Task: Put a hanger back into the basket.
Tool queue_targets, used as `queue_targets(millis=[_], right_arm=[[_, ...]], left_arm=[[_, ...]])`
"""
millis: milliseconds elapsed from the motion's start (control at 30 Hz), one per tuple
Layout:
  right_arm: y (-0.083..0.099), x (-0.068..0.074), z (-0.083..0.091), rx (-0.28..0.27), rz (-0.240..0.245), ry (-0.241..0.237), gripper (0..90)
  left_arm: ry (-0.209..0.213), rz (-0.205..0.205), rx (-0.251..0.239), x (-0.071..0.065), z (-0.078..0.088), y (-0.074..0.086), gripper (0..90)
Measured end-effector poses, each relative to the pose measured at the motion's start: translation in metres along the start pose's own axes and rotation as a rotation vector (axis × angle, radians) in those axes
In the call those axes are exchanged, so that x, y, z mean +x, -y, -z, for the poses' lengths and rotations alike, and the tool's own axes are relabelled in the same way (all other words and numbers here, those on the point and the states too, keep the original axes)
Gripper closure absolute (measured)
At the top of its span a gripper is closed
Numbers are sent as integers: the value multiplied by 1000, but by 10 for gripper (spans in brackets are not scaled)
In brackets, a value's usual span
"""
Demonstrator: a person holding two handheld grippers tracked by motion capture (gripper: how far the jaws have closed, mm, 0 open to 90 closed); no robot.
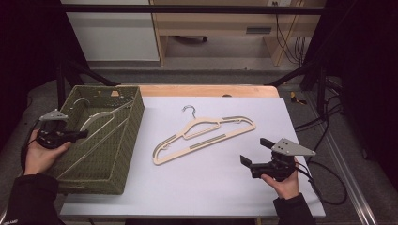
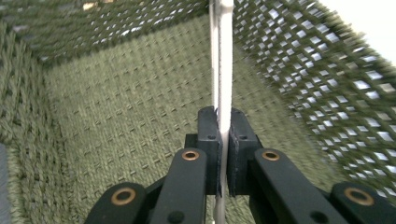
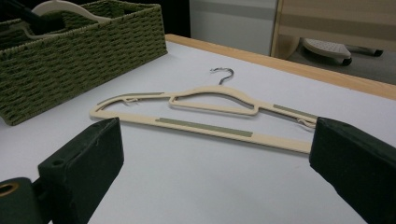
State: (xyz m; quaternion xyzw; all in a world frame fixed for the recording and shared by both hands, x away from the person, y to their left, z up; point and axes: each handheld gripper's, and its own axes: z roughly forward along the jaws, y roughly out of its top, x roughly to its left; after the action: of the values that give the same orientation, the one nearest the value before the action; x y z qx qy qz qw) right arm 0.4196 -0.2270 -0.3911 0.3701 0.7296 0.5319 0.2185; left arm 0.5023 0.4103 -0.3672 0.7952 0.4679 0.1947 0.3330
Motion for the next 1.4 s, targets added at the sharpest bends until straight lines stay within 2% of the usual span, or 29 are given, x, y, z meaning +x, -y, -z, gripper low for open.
queue_targets(millis=[67, 133, 200, 267, 367, 433, 533, 567, 667, 700, 800, 900, 967, 1033, 1100, 1167, 1200, 1300, 1400], right_arm=[[0, 0, 0, 0, 1, -3, 36], [0, 0, 0, 2, 2, -4, 36], [0, 0, -1, 2, 1, -1, 36], [1, 0, -2, 2, 0, -3, 36], [1, 0, -2, 8, 5, -5, 36], [1, 0, -3, 9, 4, -6, 36], [1, 1, -3, 8, 3, -9, 36], [1, 1, -3, 8, 2, -9, 36], [1, 1, -3, 7, 1, -5, 36], [1, 1, -2, 9, 5, -7, 37], [1, 1, -1, 5, 4, -5, 36], [1, 1, -1, 2, 1, -1, 36], [1, 1, -1, 2, 1, 1, 36], [0, 1, -1, 0, 2, 2, 36], [0, 1, 0, -1, -3, 6, 36], [0, 0, 1, -3, 0, 4, 36], [0, 0, 1, -4, -1, 6, 35], [-1, 0, 2, -8, -8, 6, 35], [-1, 0, 1, -9, -8, 7, 35]], left_arm=[[-11, 14, 12, 0, -5, 3, 851], [-46, 17, 32, 1, -8, 6, 838], [-80, 34, 54, 4, -10, 10, 812], [-91, 58, 53, 7, -9, 13, 789], [-117, 106, 60, 11, -6, 16, 731], [-134, 109, 65, 12, -4, 18, 665], [-172, 144, 67, 13, -3, 19, 578], [-179, 145, 81, 14, -2, 20, 548], [-207, 180, 72, 14, -3, 21, 480], [-216, 168, 83, 15, -2, 21, 466], [-205, 171, 65, 14, 0, 22, 446], [-200, 145, 13, 7, 7, 20, 434], [-188, 129, -50, -1, 15, 16, 417], [-169, 120, -137, -12, 23, 11, 380], [-157, 94, -189, -21, 31, 5, 353], [-142, 84, -231, -31, 37, -1, 315], [-129, 77, -251, -36, 38, -4, 301], [-72, 43, -326, -62, 43, -19, 252], [-27, 15, -371, -82, 41, -29, 201]])
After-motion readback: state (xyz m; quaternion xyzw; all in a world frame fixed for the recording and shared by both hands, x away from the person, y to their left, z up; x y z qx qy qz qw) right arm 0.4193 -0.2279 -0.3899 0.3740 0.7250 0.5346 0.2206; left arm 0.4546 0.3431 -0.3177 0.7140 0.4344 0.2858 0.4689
